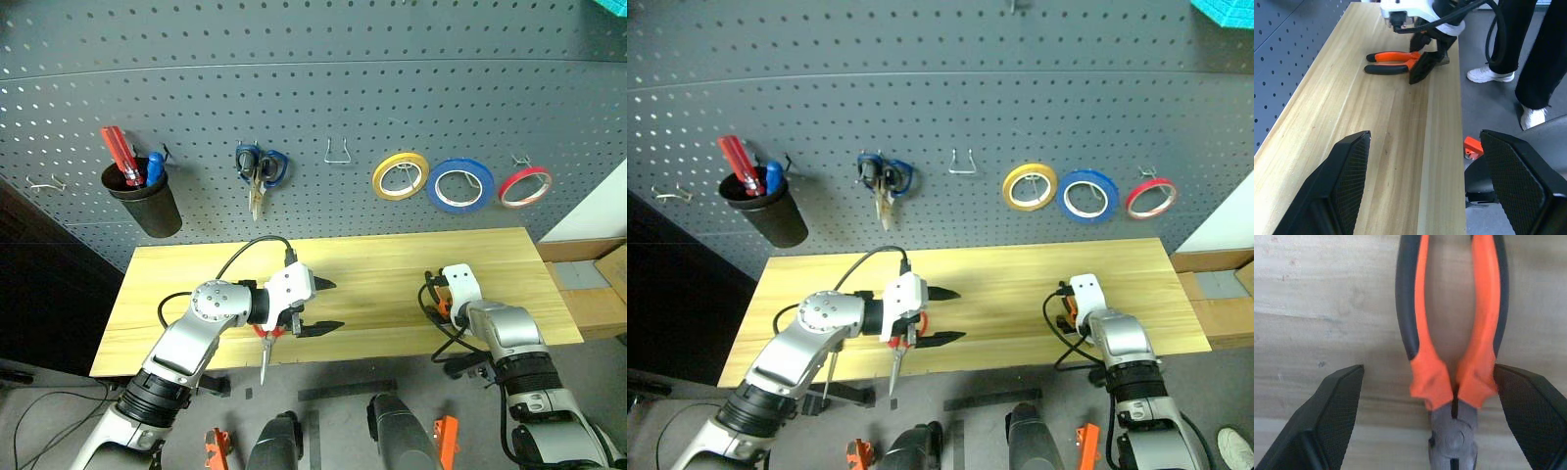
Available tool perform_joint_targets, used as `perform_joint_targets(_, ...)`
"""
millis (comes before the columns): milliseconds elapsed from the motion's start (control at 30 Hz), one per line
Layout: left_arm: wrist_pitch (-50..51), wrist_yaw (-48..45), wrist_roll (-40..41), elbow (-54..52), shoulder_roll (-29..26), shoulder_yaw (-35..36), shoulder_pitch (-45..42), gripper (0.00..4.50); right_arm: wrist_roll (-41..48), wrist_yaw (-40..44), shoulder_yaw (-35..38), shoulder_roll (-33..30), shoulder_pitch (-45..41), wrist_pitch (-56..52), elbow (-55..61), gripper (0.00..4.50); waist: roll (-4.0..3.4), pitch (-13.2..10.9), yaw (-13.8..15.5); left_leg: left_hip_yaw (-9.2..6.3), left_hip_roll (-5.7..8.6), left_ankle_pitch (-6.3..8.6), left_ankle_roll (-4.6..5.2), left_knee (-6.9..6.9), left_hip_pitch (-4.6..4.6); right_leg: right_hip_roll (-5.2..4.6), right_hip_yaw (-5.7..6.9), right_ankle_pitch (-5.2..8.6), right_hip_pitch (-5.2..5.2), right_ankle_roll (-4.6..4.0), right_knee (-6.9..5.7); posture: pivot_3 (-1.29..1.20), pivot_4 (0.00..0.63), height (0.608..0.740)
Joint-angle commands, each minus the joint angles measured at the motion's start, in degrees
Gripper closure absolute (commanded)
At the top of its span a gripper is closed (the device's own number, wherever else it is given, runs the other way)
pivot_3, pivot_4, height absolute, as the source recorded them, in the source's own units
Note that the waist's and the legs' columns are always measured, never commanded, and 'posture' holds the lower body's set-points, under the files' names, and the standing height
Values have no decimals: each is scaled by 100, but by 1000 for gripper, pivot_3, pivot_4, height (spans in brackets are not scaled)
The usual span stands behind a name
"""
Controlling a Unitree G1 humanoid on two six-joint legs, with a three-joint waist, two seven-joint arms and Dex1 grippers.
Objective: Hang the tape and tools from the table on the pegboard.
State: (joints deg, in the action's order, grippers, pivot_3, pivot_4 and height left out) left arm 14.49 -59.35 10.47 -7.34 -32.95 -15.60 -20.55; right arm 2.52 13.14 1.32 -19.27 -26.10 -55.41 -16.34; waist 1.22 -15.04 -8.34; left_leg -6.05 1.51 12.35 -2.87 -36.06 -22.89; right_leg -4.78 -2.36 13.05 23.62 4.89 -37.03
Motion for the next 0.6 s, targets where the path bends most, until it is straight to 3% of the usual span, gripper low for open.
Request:
perform_joint_targets(33,-39,-5,69,-167,56,32,-19,716,16,33,96,-30,-188,343,-426,22,0,0,-7,2,-2,0,0,-1,1,2,-1,-2,-1,0,0,-215,216,740)
perform_joint_targets(367,3,43,158,-202,79,152,37,716,-38,288,-65,-186,-793,710,-1674,22,1,1,-18,2,-16,0,0,-2,2,16,-3,-9,-1,-7,3,-203,211,740)
perform_joint_targets(600,68,165,359,-260,135,310,171,716,75,241,-1,-75,-670,371,-1360,1679,7,9,-8,1,-17,0,0,-3,4,17,-3,-10,-4,-8,3,-208,209,740)
